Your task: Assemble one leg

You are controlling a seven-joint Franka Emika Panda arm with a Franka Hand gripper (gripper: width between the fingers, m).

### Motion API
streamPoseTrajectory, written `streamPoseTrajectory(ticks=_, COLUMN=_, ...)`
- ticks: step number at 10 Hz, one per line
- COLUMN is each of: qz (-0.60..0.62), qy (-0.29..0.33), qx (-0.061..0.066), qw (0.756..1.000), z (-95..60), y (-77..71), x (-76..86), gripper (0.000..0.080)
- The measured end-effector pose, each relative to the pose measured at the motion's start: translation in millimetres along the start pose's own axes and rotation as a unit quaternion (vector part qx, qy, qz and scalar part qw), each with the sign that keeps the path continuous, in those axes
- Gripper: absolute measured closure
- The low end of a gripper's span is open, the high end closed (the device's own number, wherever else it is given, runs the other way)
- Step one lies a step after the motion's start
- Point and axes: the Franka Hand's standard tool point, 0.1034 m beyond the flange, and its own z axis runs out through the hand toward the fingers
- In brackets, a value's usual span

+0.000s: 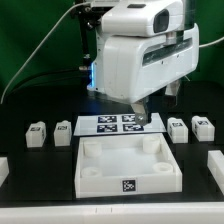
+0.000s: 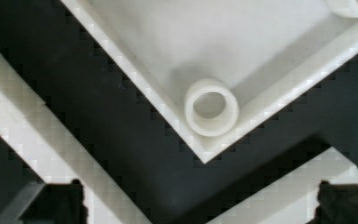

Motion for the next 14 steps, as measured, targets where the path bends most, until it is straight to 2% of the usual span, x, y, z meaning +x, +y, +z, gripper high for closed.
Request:
streamPoseTrajectory(ticks=3, qz=-0.029, qy=0.000, qx=0.000, qw=1.000, z=0.0, y=0.4, x=-0.5, gripper=0.0150)
streamPoseTrajectory(ticks=5, qz=-0.106, qy=-0.002, qx=-0.001, qw=0.994, z=-0.2, y=0.0, x=-4.8, gripper=0.0150)
streamPoseTrajectory(ticks=6, qz=-0.167, qy=-0.002, qx=-0.005, qw=0.986, z=-0.3, y=-12.2, x=-23.6, gripper=0.0150)
streamPoseTrajectory(ticks=7, qz=-0.221, qy=-0.002, qx=-0.007, qw=0.975, z=5.2, y=-29.7, x=-50.0, gripper=0.0150)
streamPoseTrajectory(ticks=8, qz=-0.276, qy=-0.003, qx=-0.002, qw=0.961, z=18.5, y=-42.3, x=-75.0, gripper=0.0150)
streamPoseTrajectory(ticks=9, qz=-0.299, qy=0.000, qx=0.002, qw=0.954, z=34.5, y=-48.3, x=-92.3, gripper=0.0150)
streamPoseTrajectory(ticks=10, qz=-0.300, qy=0.004, qx=0.005, qw=0.954, z=52.6, y=-51.9, x=-102.9, gripper=0.0150)
streamPoseTrajectory(ticks=13, qz=-0.291, qy=0.018, qx=0.008, qw=0.956, z=99.9, y=-59.4, x=-109.5, gripper=0.0150)
streamPoseTrajectory(ticks=14, qz=-0.289, qy=0.018, qx=0.016, qw=0.957, z=110.3, y=-63.8, x=-113.0, gripper=0.0150)
